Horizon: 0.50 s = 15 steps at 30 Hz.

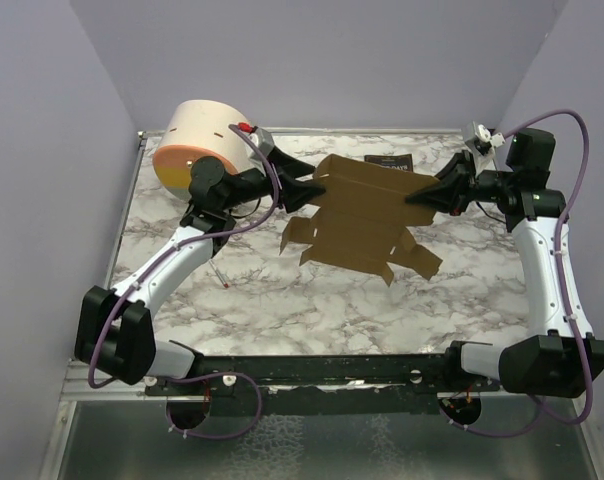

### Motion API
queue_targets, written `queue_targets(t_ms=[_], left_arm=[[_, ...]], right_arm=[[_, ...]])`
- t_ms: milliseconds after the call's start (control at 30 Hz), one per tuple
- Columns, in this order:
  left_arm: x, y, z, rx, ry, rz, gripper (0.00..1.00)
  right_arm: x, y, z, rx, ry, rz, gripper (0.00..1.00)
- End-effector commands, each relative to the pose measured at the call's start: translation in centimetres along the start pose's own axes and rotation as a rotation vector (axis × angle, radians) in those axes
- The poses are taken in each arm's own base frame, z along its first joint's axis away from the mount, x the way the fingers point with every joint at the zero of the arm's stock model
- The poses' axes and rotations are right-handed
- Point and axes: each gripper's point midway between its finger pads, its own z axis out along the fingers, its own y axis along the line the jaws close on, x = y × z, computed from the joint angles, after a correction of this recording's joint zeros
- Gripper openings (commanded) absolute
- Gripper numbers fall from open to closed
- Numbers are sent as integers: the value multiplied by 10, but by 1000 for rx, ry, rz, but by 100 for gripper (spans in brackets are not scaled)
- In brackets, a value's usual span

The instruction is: Fold the paper box

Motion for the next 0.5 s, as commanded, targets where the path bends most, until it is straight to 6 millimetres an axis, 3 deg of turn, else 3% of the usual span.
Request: queue_targets(t_ms=[0,133,233,367,467], left_arm=[[4,-18,11,86,24,-8,60],[7,-25,16,121,14,-21,54],[7,-29,21,157,6,-37,39],[4,-35,23,207,-10,-53,2],[0,-40,21,227,-34,-50,0]], right_arm=[[0,-3,1,-6,0,-3,1],[1,-5,2,-10,-1,2,1],[1,-5,2,-9,-1,3,1],[1,-5,2,-7,2,0,1],[1,-6,2,-1,4,0,4]])
